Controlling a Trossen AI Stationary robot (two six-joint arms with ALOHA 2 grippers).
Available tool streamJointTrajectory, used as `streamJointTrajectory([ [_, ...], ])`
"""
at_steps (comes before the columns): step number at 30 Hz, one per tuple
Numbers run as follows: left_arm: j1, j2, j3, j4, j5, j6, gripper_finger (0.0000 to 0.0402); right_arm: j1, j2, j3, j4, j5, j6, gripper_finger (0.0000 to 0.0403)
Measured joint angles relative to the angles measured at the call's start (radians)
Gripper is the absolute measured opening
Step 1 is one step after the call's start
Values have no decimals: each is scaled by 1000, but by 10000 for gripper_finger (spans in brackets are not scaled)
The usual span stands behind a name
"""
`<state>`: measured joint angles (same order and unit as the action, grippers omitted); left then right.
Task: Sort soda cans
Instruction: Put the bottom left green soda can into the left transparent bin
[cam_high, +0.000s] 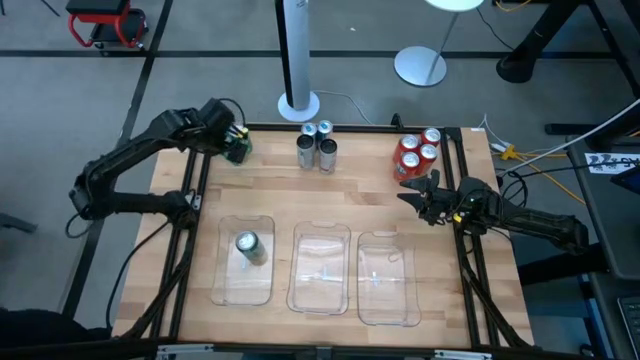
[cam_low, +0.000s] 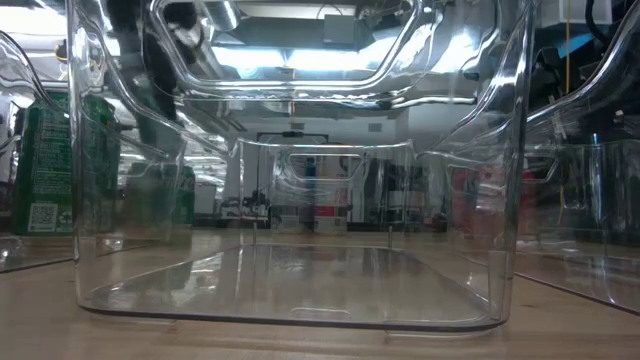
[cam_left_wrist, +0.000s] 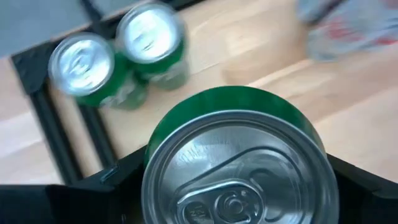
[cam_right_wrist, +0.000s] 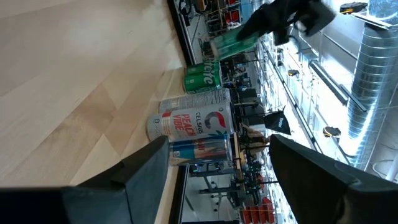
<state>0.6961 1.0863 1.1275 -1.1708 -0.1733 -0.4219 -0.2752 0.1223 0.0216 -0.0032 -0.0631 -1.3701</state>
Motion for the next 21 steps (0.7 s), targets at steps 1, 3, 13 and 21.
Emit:
streamJointTrajectory([
  [1, -29, 0, 21, -4, 0, -13, 298, 0, 0, 0, 0, 0, 0, 278],
  [3, -90, 0, 60, -18, 0, -34, 298, 0, 0, 0, 0, 0, 0, 278],
  [13, -419, 0, 178, -28, 40, -193, 298, 0, 0, 0, 1, 1, 0, 278],
  [21, -690, 0, 180, -1, 65, -394, 298, 0, 0, -1, 5, 1, -1, 278],
])
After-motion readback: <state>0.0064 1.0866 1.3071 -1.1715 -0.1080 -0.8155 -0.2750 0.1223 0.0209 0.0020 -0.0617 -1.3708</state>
